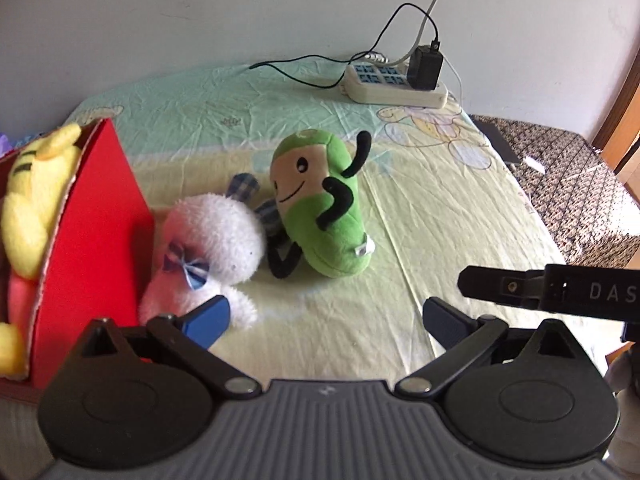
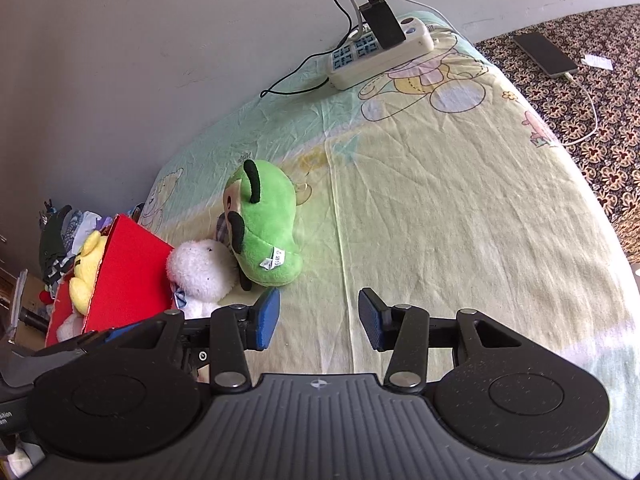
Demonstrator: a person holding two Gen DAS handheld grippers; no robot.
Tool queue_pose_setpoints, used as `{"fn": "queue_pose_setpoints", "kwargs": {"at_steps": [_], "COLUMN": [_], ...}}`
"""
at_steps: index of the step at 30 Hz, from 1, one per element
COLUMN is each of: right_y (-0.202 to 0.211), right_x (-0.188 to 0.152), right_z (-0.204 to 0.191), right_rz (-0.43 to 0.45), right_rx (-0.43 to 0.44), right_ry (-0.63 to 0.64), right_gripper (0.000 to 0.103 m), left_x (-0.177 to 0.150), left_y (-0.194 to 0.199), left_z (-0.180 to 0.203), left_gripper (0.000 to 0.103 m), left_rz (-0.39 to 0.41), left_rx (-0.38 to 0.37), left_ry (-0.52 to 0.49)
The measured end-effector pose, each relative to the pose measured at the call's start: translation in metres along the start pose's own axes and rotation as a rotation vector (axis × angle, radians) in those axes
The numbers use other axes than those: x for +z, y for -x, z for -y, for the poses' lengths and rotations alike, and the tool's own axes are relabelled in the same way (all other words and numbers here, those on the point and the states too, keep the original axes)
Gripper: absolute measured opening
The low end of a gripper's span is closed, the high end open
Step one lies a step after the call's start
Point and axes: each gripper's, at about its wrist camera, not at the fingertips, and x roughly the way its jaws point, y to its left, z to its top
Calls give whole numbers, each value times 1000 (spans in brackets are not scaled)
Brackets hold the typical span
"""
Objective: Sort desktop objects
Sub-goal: 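Move the right gripper toward the green bean plush on the bed, then close the right gripper on the green bean plush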
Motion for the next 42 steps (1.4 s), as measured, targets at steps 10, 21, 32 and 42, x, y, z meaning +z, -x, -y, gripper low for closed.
{"fn": "queue_pose_setpoints", "kwargs": {"at_steps": [10, 21, 32, 42], "right_y": [-34, -84, -120, -119], "right_x": [45, 87, 92, 87], "right_z": [-3, -28, -37, -22], "right_rz": [-39, -130, -201, -236], "right_rx": [132, 137, 124, 135], "right_ry": [-18, 39, 40, -37], "right_gripper": [54, 68, 68, 58], "left_x": [17, 44, 49, 49], "left_y": [-37, -80, -104, -106], "left_z": [-13, -19, -9, 6], "left_gripper": [102, 102, 102, 100], "left_rz": [52, 109, 124, 90], "left_rx": [-136, -129, -31, -27], "left_ry": [29, -7, -123, -182]}}
